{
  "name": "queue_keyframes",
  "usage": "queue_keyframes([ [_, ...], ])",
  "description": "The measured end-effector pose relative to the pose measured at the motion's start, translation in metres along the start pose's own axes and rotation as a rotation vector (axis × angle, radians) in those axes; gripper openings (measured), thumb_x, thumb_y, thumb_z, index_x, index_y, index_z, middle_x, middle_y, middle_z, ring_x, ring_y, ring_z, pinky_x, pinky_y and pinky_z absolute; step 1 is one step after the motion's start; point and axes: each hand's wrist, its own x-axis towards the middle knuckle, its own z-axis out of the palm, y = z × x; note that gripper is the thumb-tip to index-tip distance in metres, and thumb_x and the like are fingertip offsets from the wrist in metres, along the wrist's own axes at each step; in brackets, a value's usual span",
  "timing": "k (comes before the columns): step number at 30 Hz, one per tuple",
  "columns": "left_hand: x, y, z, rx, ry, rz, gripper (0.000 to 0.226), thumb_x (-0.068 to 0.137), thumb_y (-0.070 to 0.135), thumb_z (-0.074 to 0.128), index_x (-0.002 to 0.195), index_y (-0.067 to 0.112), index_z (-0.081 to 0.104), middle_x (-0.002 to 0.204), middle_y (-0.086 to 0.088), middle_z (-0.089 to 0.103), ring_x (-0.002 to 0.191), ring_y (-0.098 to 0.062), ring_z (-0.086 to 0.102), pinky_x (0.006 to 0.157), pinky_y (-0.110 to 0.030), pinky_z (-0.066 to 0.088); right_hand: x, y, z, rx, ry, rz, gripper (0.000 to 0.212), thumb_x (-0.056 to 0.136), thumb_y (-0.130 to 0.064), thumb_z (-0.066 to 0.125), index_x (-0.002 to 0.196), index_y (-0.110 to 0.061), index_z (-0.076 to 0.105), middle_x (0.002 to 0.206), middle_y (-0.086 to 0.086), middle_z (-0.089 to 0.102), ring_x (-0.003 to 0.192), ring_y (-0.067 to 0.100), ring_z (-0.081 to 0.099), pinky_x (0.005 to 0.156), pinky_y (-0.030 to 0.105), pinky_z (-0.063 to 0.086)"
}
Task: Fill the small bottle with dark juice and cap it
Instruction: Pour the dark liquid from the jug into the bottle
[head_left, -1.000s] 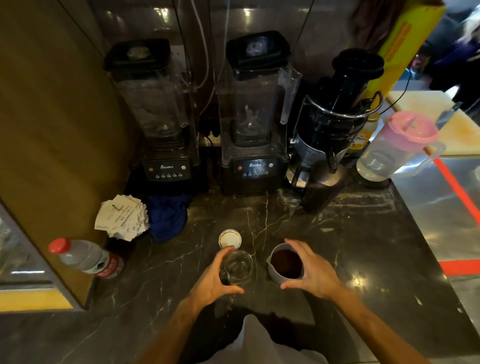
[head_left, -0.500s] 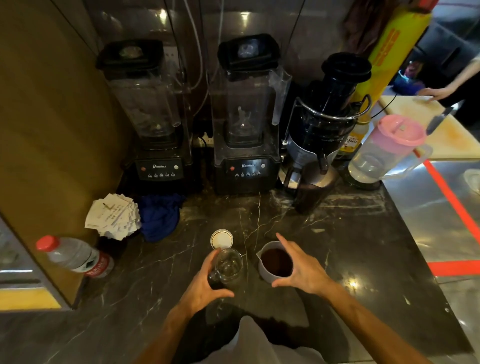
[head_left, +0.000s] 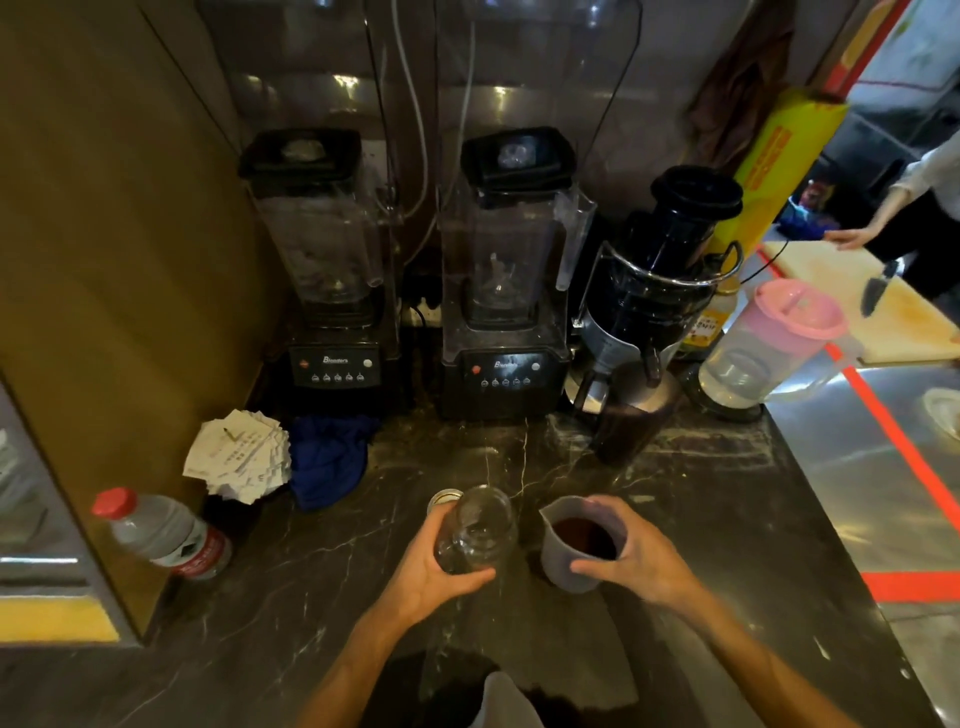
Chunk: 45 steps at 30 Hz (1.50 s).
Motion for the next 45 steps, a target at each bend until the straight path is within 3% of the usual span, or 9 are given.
queue_keyframes([
  [4, 0.016, 0.048, -0.019, -0.002, -0.039, 0.075, 0.087, 0.066, 0.038, 0.093, 0.134, 0.049, 0.04, 0.13, 0.028, 0.057, 0.124, 0.001, 0.057, 0.095, -0.009, 0.046, 0.014, -0.062, -0.058, -0.086, 0.02, -0.138, 0.094, 0.059, -0.051, 0.092, 0.138, -0.042, 0.041, 0.133, -0.021, 0.058, 0.126, 0.0, 0.051, 0.108, 0.041, 0.041],
  [9, 0.033, 0.112, -0.04, 0.064, -0.113, 0.187, 0.093, 0.065, 0.041, 0.092, 0.131, 0.067, 0.032, 0.132, 0.037, 0.05, 0.127, 0.01, 0.05, 0.096, -0.006, 0.044, 0.016, -0.145, -0.12, -0.322, -0.018, -0.272, 0.092, 0.058, -0.068, 0.083, 0.137, -0.054, 0.037, 0.132, -0.034, 0.051, 0.124, -0.012, 0.045, 0.105, 0.031, 0.042],
  [14, 0.039, 0.148, -0.043, 0.065, -0.14, 0.252, 0.103, 0.064, 0.035, 0.092, 0.149, 0.036, 0.033, 0.144, 0.015, 0.051, 0.136, -0.006, 0.048, 0.113, -0.04, 0.044, 0.01, -0.185, -0.147, -0.415, -0.061, -0.346, 0.092, 0.062, -0.07, 0.079, 0.141, -0.049, 0.037, 0.134, -0.031, 0.052, 0.125, -0.008, 0.046, 0.106, 0.034, 0.042],
  [16, 0.039, 0.153, -0.043, 0.061, -0.133, 0.254, 0.102, 0.065, 0.034, 0.093, 0.148, 0.036, 0.033, 0.143, 0.015, 0.051, 0.135, -0.006, 0.048, 0.113, -0.042, 0.043, 0.008, -0.192, -0.154, -0.551, -0.022, -0.378, 0.091, 0.062, -0.076, 0.074, 0.141, -0.053, 0.035, 0.133, -0.035, 0.049, 0.122, -0.009, 0.046, 0.102, 0.037, 0.045],
  [26, 0.039, 0.165, -0.038, 0.054, -0.111, 0.231, 0.093, 0.067, 0.041, 0.091, 0.14, 0.049, 0.034, 0.133, 0.032, 0.051, 0.129, 0.005, 0.048, 0.106, -0.022, 0.043, -0.001, -0.234, -0.169, -0.994, -0.013, -0.497, 0.087, 0.067, -0.075, 0.069, 0.141, -0.05, 0.032, 0.134, -0.024, 0.049, 0.117, 0.007, 0.051, 0.085, 0.036, 0.049],
  [28, 0.04, 0.168, -0.034, 0.069, -0.107, 0.236, 0.09, 0.067, 0.041, 0.09, 0.137, 0.052, 0.034, 0.132, 0.033, 0.052, 0.128, 0.006, 0.049, 0.101, -0.013, 0.043, 0.002, -0.248, -0.167, -1.161, -0.015, -0.545, 0.087, 0.067, -0.076, 0.068, 0.142, -0.047, 0.033, 0.133, -0.022, 0.051, 0.111, 0.008, 0.055, 0.071, 0.03, 0.044],
  [31, 0.045, 0.171, -0.026, 0.076, -0.093, 0.228, 0.094, 0.065, 0.046, 0.09, 0.14, 0.05, 0.034, 0.132, 0.025, 0.054, 0.127, 0.001, 0.051, 0.105, -0.022, 0.045, 0.01, -0.265, -0.162, -1.375, -0.035, -0.607, 0.083, 0.068, -0.072, 0.07, 0.139, -0.044, 0.037, 0.13, -0.019, 0.054, 0.103, 0.011, 0.06, 0.056, 0.026, 0.029],
  [35, 0.047, 0.176, -0.015, 0.099, -0.033, 0.195, 0.092, 0.061, 0.052, 0.09, 0.126, 0.073, 0.029, 0.129, 0.03, 0.053, 0.124, 0.006, 0.05, 0.1, -0.019, 0.043, 0.021, -0.281, -0.157, -1.524, -0.076, -0.626, 0.077, 0.068, -0.069, 0.072, 0.134, -0.042, 0.045, 0.124, -0.015, 0.058, 0.097, 0.017, 0.062, 0.056, 0.028, 0.03],
  [45, 0.046, 0.195, -0.008, 0.061, 0.035, 0.19, 0.082, 0.06, 0.051, 0.088, 0.112, 0.079, 0.031, 0.117, 0.05, 0.047, 0.112, 0.026, 0.045, 0.084, -0.012, 0.04, 0.032, -0.303, -0.147, -1.7, -0.08, -0.747, 0.063, 0.064, -0.064, 0.076, 0.118, -0.037, 0.057, 0.104, -0.011, 0.063, 0.087, 0.019, 0.065, 0.055, 0.031, 0.029],
])
